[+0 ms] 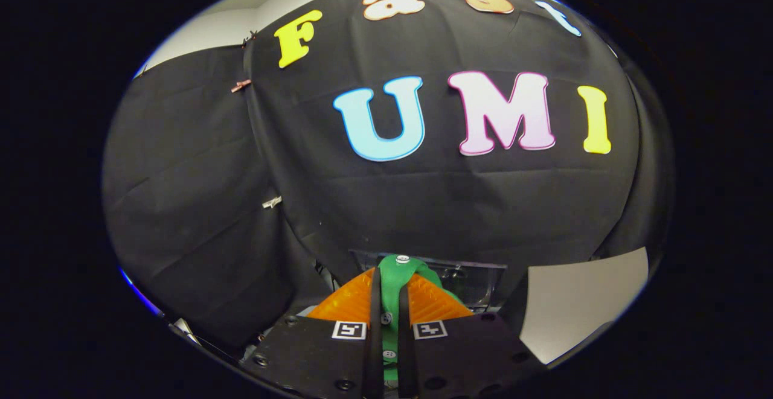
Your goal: Put the clothes into the washing machine and then close the washing machine lid.
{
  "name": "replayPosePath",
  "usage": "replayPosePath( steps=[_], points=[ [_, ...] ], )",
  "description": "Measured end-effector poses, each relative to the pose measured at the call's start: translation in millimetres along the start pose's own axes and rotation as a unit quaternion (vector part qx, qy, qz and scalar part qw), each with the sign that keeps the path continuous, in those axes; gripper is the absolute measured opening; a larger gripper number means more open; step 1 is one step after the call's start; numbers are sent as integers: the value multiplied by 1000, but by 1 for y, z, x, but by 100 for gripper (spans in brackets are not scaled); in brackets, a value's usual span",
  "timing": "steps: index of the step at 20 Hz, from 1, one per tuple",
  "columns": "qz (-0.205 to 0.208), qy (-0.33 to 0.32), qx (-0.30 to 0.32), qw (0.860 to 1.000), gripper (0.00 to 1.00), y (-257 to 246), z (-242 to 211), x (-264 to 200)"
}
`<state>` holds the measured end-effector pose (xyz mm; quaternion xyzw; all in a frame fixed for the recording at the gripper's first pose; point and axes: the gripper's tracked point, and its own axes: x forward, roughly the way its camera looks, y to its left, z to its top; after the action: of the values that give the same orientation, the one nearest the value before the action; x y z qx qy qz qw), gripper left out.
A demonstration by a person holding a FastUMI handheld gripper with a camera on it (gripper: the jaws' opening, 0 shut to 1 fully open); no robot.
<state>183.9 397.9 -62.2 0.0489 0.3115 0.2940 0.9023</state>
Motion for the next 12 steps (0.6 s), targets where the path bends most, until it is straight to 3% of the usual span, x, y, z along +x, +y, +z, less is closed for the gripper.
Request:
replayPosePath(
  steps=[7,12],
  points=[
    [-9,32,-7,999,14,3,-82,67],
    [-51,45,-14,998,12,-29,-150,109]
  ],
)
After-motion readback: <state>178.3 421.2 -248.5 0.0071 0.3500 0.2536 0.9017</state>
